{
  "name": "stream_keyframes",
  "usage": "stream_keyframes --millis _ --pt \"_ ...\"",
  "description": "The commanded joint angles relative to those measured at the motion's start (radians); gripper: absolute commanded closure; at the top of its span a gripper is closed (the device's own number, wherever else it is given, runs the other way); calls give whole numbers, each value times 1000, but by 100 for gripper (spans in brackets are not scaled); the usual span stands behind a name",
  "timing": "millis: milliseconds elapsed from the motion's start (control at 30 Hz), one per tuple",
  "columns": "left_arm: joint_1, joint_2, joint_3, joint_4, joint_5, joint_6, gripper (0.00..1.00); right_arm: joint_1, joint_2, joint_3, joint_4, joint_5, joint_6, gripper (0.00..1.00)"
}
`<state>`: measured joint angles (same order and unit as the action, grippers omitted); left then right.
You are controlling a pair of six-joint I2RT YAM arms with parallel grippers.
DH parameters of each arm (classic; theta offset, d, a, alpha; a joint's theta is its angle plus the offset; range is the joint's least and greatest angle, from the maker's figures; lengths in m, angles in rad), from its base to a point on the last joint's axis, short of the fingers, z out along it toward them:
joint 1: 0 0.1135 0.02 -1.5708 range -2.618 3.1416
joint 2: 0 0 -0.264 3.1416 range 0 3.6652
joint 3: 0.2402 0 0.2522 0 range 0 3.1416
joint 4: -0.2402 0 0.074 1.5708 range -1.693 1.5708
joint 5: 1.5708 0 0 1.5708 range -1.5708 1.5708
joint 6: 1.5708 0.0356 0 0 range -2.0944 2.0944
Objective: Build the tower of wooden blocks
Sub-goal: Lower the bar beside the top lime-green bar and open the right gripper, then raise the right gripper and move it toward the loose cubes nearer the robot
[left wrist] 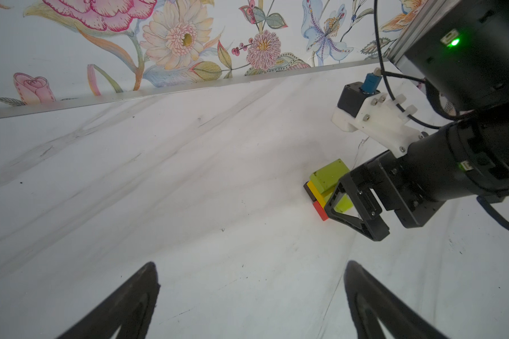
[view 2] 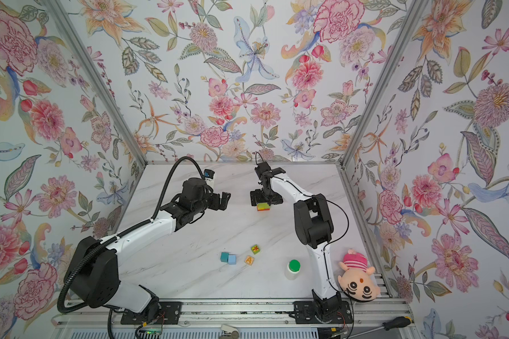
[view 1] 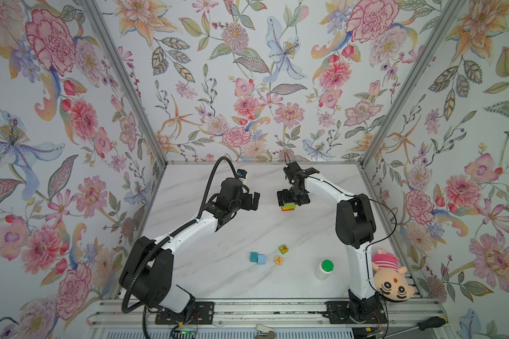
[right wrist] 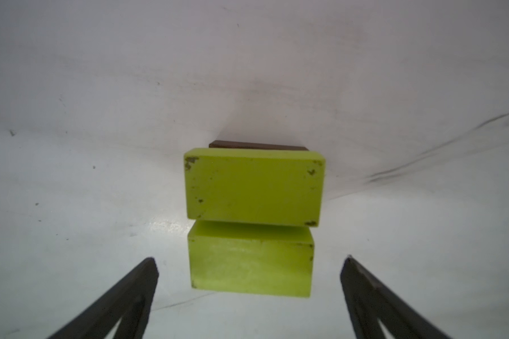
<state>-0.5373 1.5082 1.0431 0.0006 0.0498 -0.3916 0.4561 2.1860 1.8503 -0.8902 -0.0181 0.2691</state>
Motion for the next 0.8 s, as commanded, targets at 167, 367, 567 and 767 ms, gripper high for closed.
stream_keyframes --millis 167,367,567,767 --pt "-3 -108 -58 -20 -34 -2 1 -9 -147 -47 -30 -11 11 1" --pt "-14 -206 -135 -43 -50 -53 1 2 -230 -128 -30 -31 13 1" --pt "-123 -311 -223 -83 -146 -123 1 41 -301 -218 -29 -30 7 1" --pt "-257 -410 -318 -111 -258 -235 1 90 -364 -303 -27 4 10 1"
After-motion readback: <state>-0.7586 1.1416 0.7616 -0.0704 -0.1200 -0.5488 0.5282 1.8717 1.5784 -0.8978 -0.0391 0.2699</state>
